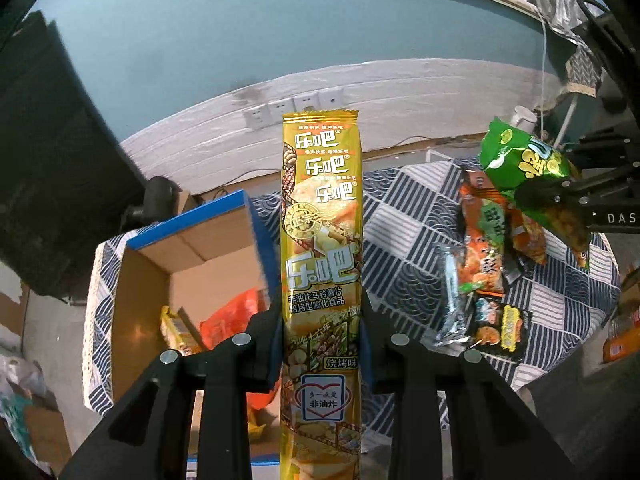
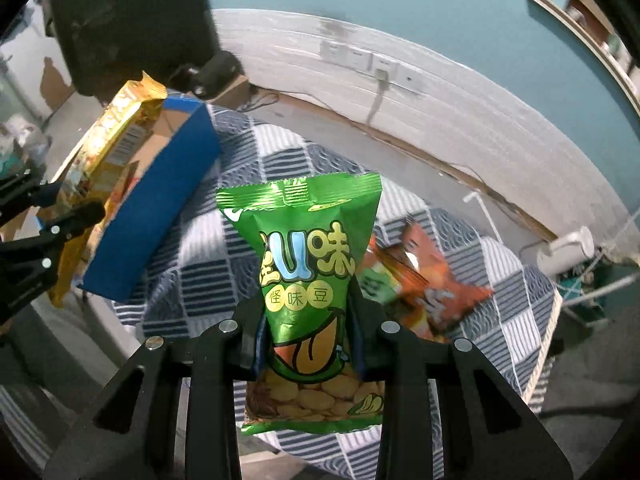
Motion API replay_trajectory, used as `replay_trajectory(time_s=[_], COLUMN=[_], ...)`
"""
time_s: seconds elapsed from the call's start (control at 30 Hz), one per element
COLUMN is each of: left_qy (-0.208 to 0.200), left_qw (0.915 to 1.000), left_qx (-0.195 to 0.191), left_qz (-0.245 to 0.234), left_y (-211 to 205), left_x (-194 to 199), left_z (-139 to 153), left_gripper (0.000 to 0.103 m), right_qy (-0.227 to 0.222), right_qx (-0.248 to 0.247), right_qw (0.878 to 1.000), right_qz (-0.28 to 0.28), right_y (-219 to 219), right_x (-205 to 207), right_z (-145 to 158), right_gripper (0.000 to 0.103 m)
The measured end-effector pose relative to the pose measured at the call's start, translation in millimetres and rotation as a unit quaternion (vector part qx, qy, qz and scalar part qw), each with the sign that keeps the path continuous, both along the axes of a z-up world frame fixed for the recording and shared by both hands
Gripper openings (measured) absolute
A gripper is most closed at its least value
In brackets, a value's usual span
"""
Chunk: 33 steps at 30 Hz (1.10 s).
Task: Organize snacks
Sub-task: 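Carry the yellow bar and green bag over the box and release both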
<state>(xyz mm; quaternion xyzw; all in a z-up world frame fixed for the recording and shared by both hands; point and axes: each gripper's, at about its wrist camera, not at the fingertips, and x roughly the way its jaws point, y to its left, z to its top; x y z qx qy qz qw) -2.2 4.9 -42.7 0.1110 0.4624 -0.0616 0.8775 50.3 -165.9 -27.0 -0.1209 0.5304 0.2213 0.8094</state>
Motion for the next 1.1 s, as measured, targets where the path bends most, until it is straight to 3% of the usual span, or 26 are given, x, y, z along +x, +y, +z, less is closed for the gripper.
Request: replay_trajectory(time_s=[0.53, 1.1], left_qy=[0.008, 0.032], left_qw=[0.9972, 0.9871], left_qx=[-0.009, -0.011], left_qz=[0.074, 0.157], left_y=[79.5, 152.6], left_x=[-4.0, 7.1], left_z=[-11.9, -39.2], left_gripper=[0.031, 0.031], right_qy=[0.021, 0.056], right_qx=[0.006, 0.02], right_qw=[0.996, 0.988], right_qz=[0.087, 0.139], right_y=[112.7, 214.9], right_x=[11.4, 22.2], right_z=[-11.3, -24.7], right_gripper=[0.03, 0.03])
